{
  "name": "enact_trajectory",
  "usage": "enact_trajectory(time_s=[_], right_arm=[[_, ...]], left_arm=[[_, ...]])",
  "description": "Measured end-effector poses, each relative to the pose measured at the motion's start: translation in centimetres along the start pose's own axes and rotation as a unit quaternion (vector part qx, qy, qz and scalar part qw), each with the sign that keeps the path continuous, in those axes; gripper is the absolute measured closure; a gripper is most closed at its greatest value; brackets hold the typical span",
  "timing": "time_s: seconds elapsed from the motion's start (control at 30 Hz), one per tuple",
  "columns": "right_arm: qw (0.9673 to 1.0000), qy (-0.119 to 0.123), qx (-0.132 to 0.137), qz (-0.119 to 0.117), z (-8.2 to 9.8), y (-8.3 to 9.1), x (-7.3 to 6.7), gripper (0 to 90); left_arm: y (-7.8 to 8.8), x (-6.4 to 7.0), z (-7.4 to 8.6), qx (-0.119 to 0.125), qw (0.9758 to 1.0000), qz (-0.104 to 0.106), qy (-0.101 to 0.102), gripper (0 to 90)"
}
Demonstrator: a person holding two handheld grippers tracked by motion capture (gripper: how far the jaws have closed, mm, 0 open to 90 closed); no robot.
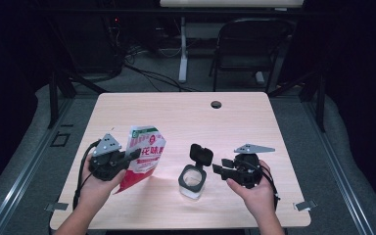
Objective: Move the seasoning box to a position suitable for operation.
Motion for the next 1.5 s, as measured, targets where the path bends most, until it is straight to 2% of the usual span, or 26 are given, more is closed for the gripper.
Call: enact_trajectory(time_s=[0.1, 0.27, 0.33, 0.4, 0.47, 0.57, 0.63, 0.77, 0.87, 0.97, 1.17, 1.23, 1.3, 1.5], right_arm=[[1.0, 0.009, 0.0, -0.001, 0.0, 0.0, -0.1, 55.7], [1.0, 0.006, -0.006, -0.001, 0.1, 0.0, 0.0, 57.3], [0.9999, -0.009, -0.004, -0.009, 0.2, 0.0, 0.0, 58.1], [0.9998, -0.011, -0.007, -0.014, 0.3, 0.1, 0.0, 59.7], [0.9998, -0.007, -0.007, -0.019, 0.3, 0.1, -0.2, 62.4], [0.9995, 0.011, -0.011, -0.028, 0.3, 0.2, -0.7, 63.9], [0.9991, 0.027, -0.01, -0.032, 0.1, 0.4, -1.3, 64.4], [0.9973, 0.059, -0.013, -0.04, -0.3, 0.6, -2.4, 63.0], [0.9953, 0.075, 0.002, -0.061, -0.9, 0.4, -3.5, 58.8], [0.994, 0.079, 0.004, -0.075, -1.4, -0.2, -4.5, 56.5], [0.9889, 0.101, -0.01, -0.108, -2.0, -1.6, -7.2, 51.8], [0.9869, 0.109, -0.016, -0.118, -2.0, -2.0, -8.0, 50.8], [0.9855, 0.112, -0.017, -0.127, -2.0, -2.3, -8.7, 50.3], [0.9821, 0.119, -0.03, -0.143, -1.7, -3.1, -9.9, 50.0]], left_arm=[[-0.7, 1.0, -0.1, -0.003, 0.9998, 0.014, -0.014, 90.0], [-1.3, 2.4, -0.2, -0.002, 0.9989, 0.032, -0.033, 90.0], [-1.5, 2.7, 0.0, -0.003, 0.9987, 0.038, -0.033, 90.0], [-1.7, 2.8, 0.5, -0.007, 0.9985, 0.043, -0.034, 90.0], [-1.8, 2.8, 1.0, -0.007, 0.9982, 0.049, -0.033, 90.0], [-1.3, 2.7, 1.7, 0.002, 0.9977, 0.061, -0.031, 90.0], [-1.0, 2.7, 2.4, 0.004, 0.997, 0.073, -0.025, 90.0], [-0.7, 2.3, 4.0, -0.002, 0.9968, 0.079, -0.016, 90.0], [-0.5, 1.8, 4.7, 0.002, 0.9968, 0.08, -0.003, 90.0], [-0.5, 1.5, 5.1, 0.003, 0.9961, 0.088, 0.009, 90.0], [-0.8, 1.2, 5.9, -0.006, 0.9951, 0.095, 0.026, 90.0], [-0.9, 1.3, 6.1, -0.006, 0.9936, 0.107, 0.035, 90.0], [-1.1, 1.5, 6.2, -0.006, 0.9929, 0.112, 0.038, 90.0], [-1.6, 2.5, 6.4, -0.013, 0.992, 0.122, 0.03, 90.0]])
Point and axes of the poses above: each handheld gripper's, and its own axes: y roughly backward along the jaws, z roughly out of its underside, x roughly to its right, the point moved 9 cm from there along -y, roughly forward along the jaws, and after that the axes turned 5 degrees about -x, right-handed, at the moved point
